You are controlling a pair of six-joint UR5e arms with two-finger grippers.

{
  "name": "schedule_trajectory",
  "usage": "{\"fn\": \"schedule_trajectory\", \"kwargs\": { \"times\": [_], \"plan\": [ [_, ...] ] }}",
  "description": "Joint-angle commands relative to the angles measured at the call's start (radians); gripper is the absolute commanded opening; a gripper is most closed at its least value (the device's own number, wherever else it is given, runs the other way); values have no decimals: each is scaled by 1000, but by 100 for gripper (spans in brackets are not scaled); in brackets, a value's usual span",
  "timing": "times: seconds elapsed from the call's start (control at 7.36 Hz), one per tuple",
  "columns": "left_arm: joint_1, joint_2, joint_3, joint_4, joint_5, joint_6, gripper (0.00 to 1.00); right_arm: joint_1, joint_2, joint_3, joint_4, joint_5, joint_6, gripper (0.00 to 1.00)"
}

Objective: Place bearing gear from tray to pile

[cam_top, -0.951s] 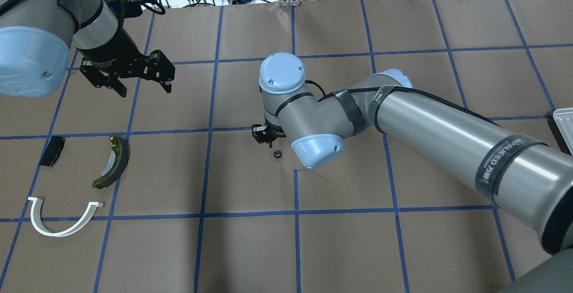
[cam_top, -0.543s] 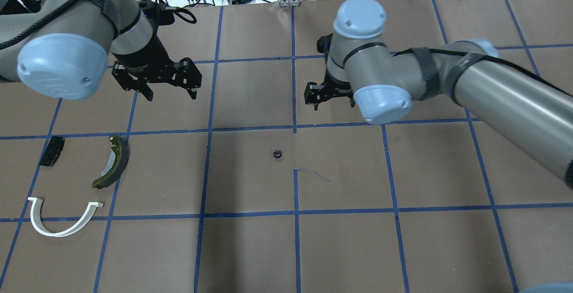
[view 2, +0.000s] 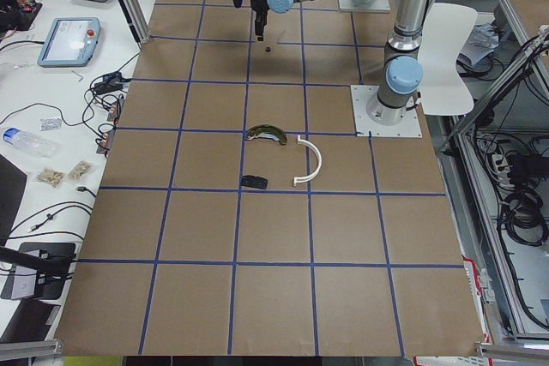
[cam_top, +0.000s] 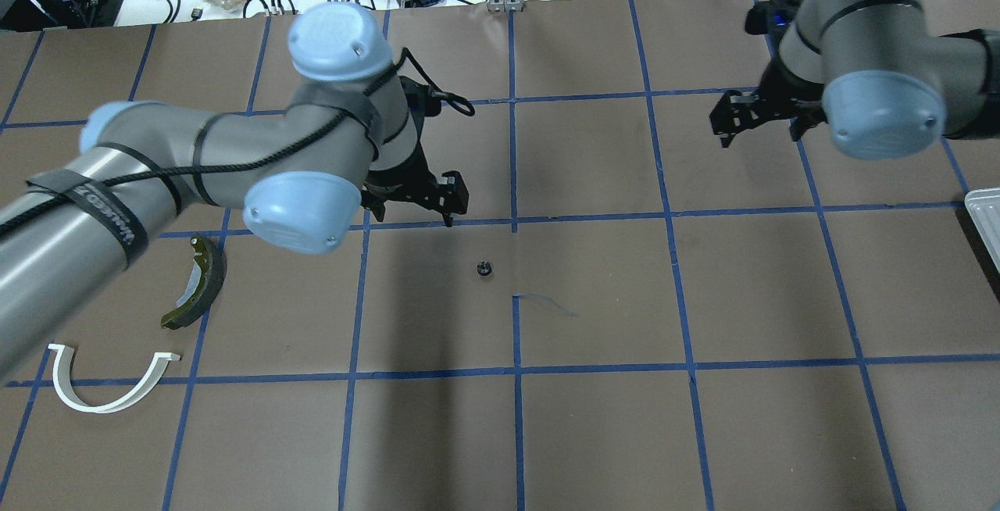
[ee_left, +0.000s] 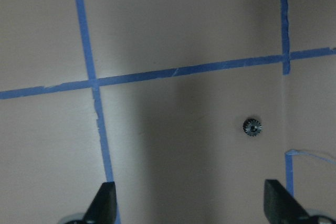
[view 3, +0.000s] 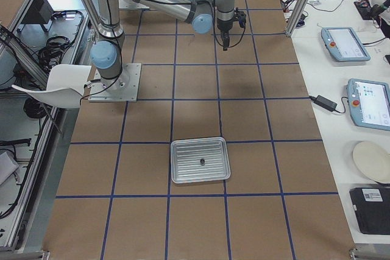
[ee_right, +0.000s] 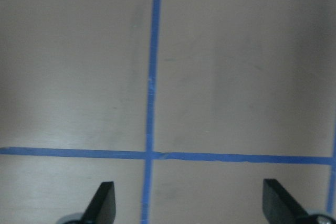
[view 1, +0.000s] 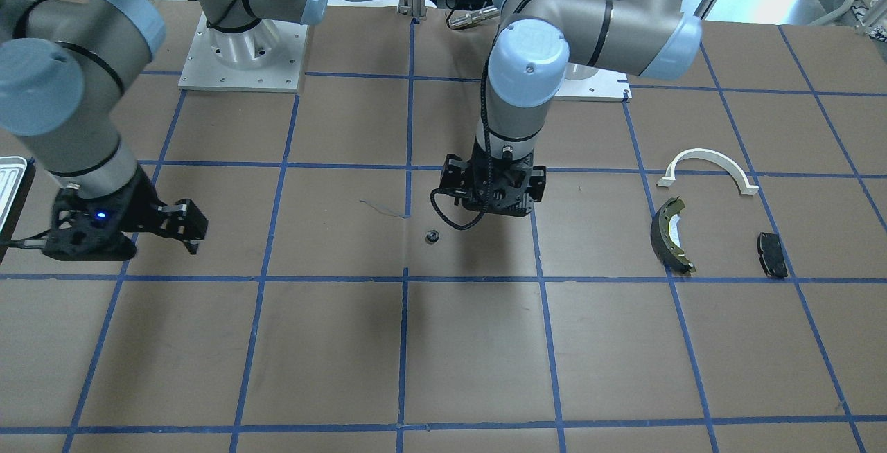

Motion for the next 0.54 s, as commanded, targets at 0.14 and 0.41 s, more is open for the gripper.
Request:
{"fn": "schedule_trajectory", "kwargs": {
  "times": [0.14,0.41],
  "plan": [
    [-75,-106,-80,170,-71,-117,100,-399,-26,51,37,-1,-442,100],
    [-89,-163,-80,243,-65,-119,100,-580,29,51,23,1,-656,100]
  ]
}}
